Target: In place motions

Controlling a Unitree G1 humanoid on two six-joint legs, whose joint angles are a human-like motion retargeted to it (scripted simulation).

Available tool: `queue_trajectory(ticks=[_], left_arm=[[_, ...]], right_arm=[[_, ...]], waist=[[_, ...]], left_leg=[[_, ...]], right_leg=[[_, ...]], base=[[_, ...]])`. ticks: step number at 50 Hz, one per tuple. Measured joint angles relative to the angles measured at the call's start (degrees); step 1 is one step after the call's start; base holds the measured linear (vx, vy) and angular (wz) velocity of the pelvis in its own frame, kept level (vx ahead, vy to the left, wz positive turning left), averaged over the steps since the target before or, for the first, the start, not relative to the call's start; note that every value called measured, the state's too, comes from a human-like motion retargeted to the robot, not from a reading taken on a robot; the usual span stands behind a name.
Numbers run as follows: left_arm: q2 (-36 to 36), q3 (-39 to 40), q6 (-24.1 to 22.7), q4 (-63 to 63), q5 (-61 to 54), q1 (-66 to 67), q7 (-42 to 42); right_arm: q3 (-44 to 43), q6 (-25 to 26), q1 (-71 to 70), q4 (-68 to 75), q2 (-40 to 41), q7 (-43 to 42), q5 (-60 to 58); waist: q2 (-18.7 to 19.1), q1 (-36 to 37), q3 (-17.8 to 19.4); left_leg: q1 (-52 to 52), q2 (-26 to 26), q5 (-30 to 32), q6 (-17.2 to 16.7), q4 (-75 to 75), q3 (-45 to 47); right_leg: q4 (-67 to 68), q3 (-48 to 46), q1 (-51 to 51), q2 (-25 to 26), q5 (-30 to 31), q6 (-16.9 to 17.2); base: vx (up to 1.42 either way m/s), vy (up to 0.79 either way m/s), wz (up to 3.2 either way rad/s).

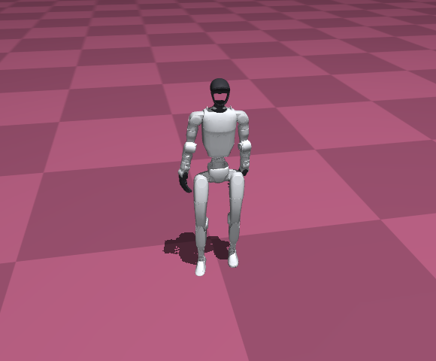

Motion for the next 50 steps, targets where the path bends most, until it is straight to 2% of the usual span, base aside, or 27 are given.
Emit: queue_trajectory(ticks=[5, 10, 17, 26, 30, 34, 40, 42, 45, 48, 50], left_arm=[[0.9, -4.4, 1.2, 0.0, 0.7, -2.4, -0.7], [2.9, -12.3, 0.5, -1.3, 4.5, -6.4, -1.3], [3.9, -18.9, 0.7, -3.6, 10.5, -8.9, -2.3], [2.6, -17.8, 0.3, -2.6, 10.5, -5.7, -3.4], [2.2, -18.6, -0.7, -1.2, 10.5, -3.9, -1.8], [1.9, -19.1, -0.3, -0.4, 12.2, -3.3, -1.5], [1.3, -16.4, 0.5, -2.0, 13.2, -3.4, -0.4], [1.2, -14.9, 0.4, -3.6, 12.6, -3.3, -0.7], [1.0, -13.6, -0.2, -6.5, 11.7, -3.0, -1.5], [0.5, -11.9, -0.9, -8.8, 10.6, -2.1, -1.7], [0.4, -11.1, -1.5, -10.2, 9.5, -0.8, -1.3]], right_arm=[[0.0, -0.8, -0.1, 0.4, -0.3, -1.0, 0.0], [0.5, -0.5, 0.7, 1.5, -0.4, -2.6, -0.4], [-0.7, 0.8, 1.5, 4.6, -0.3, -4.6, -0.2], [-2.3, 0.2, -1.5, 2.5, -0.6, -3.8, 3.6], [-2.7, 0.2, -3.4, 1.4, -0.4, -2.9, 5.5], [-3.4, 0.7, -4.8, 1.1, -0.3, -2.5, 9.5], [-6.4, 1.9, -4.9, 4.3, -0.5, -3.4, 17.8], [-7.7, 2.3, -4.4, 6.5, -0.5, -4.0, 20.5], [-9.5, 3.7, -1.9, 8.1, -0.6, -4.4, 23.8], [-9.9, 5.4, 0.8, 8.1, -0.1, -4.5, 24.1], [-9.5, 5.7, 1.9, 8.1, 0.5, -5.0, 22.9]], waist=[[2.2, -3.9, 2.1], [2.7, -4.5, 5.7], [4.4, -2.0, 5.8], [6.1, -4.1, 4.5], [7.2, -5.4, 4.3], [8.9, -7.5, 4.2], [12.2, -11.7, 2.9], [12.4, -12.6, 2.2], [11.5, -13.7, 1.7], [6.7, -11.8, 0.1], [1.6, -9.3, -1.0]], left_leg=[[1.3, 1.8, 1.9, -1.6, -3.9, 4.5], [3.3, 2.6, 2.6, -1.9, -5.9, 9.7], [5.0, 6.6, 2.0, -3.0, -8.5, 23.9], [10.2, 9.4, -3.7, -3.8, -10.2, 46.1], [12.4, 10.7, -6.2, -4.7, -9.5, 55.2], [14.4, 11.3, -8.1, -6.4, -9.5, 63.1], [16.4, 11.8, -9.7, -8.7, -9.1, 70.9], [17.1, 11.8, -9.6, -8.9, -8.3, 72.1], [19.2, 11.5, -7.8, -7.7, -6.0, 71.1], [20.3, 9.9, -2.4, -2.0, 0.0, 69.7], [19.3, 8.9, 1.2, 4.8, 7.2, 66.3]], right_leg=[[2.0, 0.9, -1.3, 1.0, 0.8, -0.7], [4.4, 3.9, -3.0, 3.0, 0.2, -4.2], [6.2, -22.0, -3.3, -3.9, -7.2, -9.3], [7.3, -45.9, -2.2, -7.3, -13.4, -6.4], [5.5, -58.4, 0.5, -6.5, -14.8, -5.6], [2.5, -70.4, 3.3, -3.6, -12.7, -5.5], [3.2, -67.7, 1.8, -1.9, -6.7, -8.1], [3.7, -63.8, 0.4, -2.0, -7.5, -9.4], [4.0, -57.2, -0.2, -3.0, -9.1, -9.1], [3.7, -53.2, 0.3, -7.0, -9.9, -7.9], [3.8, -48.3, -0.3, -11.0, -10.1, -7.3]], base=[[-0.1, 0.19, -0.23], [-0.15, 0.15, -0.92], [-0.16, 0.01, -2.03], [-0.12, -0.2, -3.05], [-0.06, -0.28, -3.33], [-0.03, -0.25, -2.94], [0.13, -0.21, -1.86], [0.24, -0.22, -0.98], [0.32, -0.19, -0.53], [0.38, -0.25, -1.13], [0.39, -0.18, -2.05]])
